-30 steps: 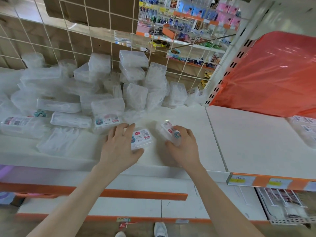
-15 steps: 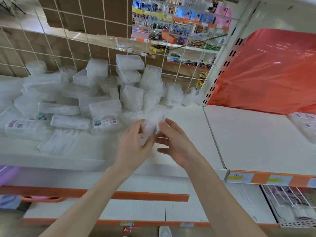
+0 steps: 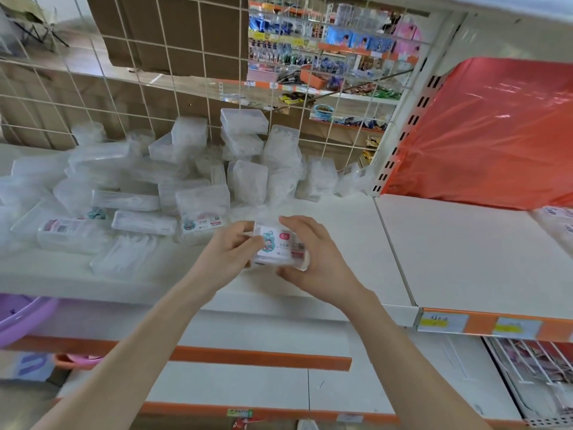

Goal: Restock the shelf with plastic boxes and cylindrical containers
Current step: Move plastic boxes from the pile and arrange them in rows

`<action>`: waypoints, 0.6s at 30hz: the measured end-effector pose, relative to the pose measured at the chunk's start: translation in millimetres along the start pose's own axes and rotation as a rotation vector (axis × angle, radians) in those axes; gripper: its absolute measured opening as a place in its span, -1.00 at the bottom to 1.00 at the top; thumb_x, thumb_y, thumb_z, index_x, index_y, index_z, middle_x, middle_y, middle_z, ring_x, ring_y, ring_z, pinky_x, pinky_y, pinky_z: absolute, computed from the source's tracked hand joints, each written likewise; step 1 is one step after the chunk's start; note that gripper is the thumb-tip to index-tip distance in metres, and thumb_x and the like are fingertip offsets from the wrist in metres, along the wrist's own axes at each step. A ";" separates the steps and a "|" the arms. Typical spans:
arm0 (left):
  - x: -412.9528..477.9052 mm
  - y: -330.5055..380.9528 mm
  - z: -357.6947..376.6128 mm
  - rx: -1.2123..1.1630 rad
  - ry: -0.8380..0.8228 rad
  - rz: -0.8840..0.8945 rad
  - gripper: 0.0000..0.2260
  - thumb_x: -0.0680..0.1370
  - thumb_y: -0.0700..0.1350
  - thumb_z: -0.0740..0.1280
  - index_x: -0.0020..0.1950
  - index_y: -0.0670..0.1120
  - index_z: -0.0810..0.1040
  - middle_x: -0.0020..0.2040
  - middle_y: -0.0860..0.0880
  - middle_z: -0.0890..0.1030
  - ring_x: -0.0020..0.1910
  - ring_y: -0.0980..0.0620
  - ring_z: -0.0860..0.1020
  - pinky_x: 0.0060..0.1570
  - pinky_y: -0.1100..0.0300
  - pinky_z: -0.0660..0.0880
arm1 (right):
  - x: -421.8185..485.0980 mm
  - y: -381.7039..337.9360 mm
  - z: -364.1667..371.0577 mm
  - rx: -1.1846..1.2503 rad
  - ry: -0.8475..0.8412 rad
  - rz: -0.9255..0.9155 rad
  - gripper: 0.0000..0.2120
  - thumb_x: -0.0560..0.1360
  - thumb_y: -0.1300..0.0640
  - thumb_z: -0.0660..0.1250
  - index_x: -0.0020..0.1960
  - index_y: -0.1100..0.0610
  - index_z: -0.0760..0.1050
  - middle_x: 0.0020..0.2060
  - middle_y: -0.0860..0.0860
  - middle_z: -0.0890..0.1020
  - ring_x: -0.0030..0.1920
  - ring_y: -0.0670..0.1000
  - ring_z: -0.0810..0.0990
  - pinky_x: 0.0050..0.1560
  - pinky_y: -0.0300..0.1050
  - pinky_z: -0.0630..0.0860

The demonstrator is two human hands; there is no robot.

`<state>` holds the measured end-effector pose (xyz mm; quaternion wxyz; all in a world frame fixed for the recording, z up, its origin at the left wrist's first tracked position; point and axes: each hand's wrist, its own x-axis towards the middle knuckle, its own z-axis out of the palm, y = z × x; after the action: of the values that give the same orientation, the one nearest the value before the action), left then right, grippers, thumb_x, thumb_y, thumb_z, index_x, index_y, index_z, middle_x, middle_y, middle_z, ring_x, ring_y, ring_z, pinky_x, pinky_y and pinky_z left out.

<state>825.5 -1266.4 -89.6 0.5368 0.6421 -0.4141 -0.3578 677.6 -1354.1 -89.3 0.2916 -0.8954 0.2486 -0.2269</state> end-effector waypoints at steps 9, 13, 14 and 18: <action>-0.3 -35.5 -3.6 0.853 0.143 0.052 -0.46 0.43 0.07 0.38 0.36 -0.03 0.36 0.34 0.00 0.34 0.33 -0.06 0.27 0.23 0.12 0.26 | -14.8 28.8 -2.0 -0.104 0.119 0.286 -0.35 0.32 0.15 0.46 0.37 0.12 0.35 0.24 -0.01 0.43 0.16 0.00 0.47 -0.03 -0.41 0.27; 3.4 -42.0 1.1 0.911 0.104 -0.017 -0.41 0.43 0.04 0.37 0.41 0.03 0.28 0.38 0.01 0.26 0.32 -0.07 0.26 0.21 0.07 0.30 | -25.4 40.3 -2.3 -0.132 0.147 0.385 -0.38 0.33 0.13 0.45 0.35 0.11 0.37 0.20 -0.02 0.45 0.14 0.01 0.48 -0.06 -0.40 0.24; 4.2 -41.5 2.2 0.912 0.112 -0.005 -0.43 0.43 0.02 0.37 0.41 0.02 0.29 0.37 0.01 0.28 0.31 -0.08 0.27 0.19 0.07 0.30 | -27.7 42.4 -3.2 -0.134 0.150 0.403 -0.39 0.33 0.12 0.45 0.34 0.11 0.37 0.19 -0.02 0.46 0.14 0.02 0.47 -0.04 -0.37 0.26; 7.4 -38.4 6.2 0.929 0.138 0.031 -0.48 0.45 -0.02 0.37 0.38 -0.02 0.34 0.32 -0.03 0.34 0.25 -0.10 0.33 0.15 0.06 0.31 | -33.3 49.3 -10.7 -0.168 0.175 0.432 -0.41 0.33 0.11 0.46 0.32 0.12 0.40 0.17 0.02 0.50 0.15 0.07 0.44 0.03 -0.23 0.31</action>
<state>828.5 -1272.5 -128.7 0.2239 0.8305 -0.5032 -0.0830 630.5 -1374.1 -121.5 0.2352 -0.8194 0.4766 -0.2146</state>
